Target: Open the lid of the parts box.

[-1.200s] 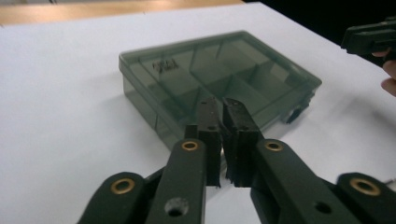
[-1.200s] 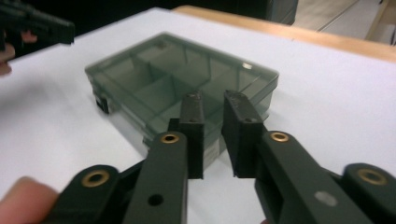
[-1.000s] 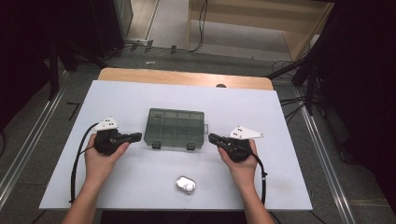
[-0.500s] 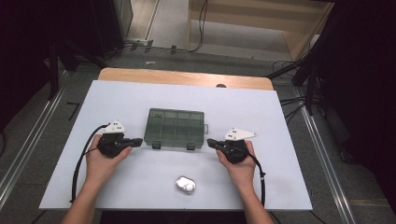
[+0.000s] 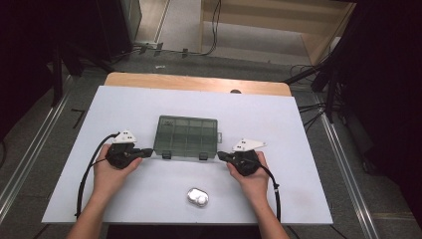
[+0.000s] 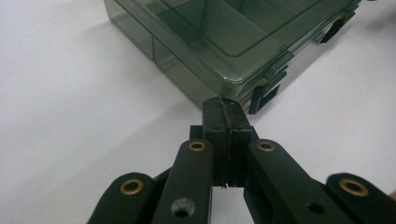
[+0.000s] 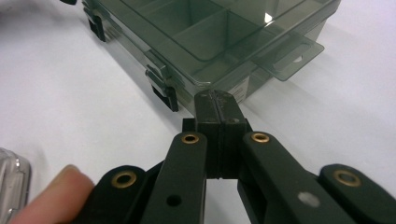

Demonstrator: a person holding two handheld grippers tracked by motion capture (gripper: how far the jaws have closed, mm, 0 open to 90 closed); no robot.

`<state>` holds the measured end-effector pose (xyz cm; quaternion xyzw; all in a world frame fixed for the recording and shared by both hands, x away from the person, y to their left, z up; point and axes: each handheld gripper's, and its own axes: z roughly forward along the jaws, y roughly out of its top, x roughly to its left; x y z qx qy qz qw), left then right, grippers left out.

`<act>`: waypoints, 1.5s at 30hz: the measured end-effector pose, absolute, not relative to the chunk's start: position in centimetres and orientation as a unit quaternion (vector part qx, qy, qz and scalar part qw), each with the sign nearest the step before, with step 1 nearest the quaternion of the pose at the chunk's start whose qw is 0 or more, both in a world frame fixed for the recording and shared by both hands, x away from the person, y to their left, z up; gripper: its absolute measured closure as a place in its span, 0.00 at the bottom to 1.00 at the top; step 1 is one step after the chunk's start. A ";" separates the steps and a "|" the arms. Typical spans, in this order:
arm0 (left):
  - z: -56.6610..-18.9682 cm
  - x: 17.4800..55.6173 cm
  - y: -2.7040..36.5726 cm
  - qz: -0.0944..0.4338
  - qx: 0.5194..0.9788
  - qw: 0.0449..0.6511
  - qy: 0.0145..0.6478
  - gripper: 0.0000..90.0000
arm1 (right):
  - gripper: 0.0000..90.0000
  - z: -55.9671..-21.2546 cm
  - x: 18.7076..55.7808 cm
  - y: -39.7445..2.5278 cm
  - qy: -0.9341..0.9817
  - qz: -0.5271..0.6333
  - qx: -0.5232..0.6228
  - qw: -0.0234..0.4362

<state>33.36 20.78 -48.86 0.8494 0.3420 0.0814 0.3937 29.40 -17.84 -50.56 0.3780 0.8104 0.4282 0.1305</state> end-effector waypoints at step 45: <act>-48.7 33.3 20.8 0.077 0.843 0.411 0.338 0.99 | 0.97 -50.6 29.2 -17.9 0.803 0.445 0.370 0.144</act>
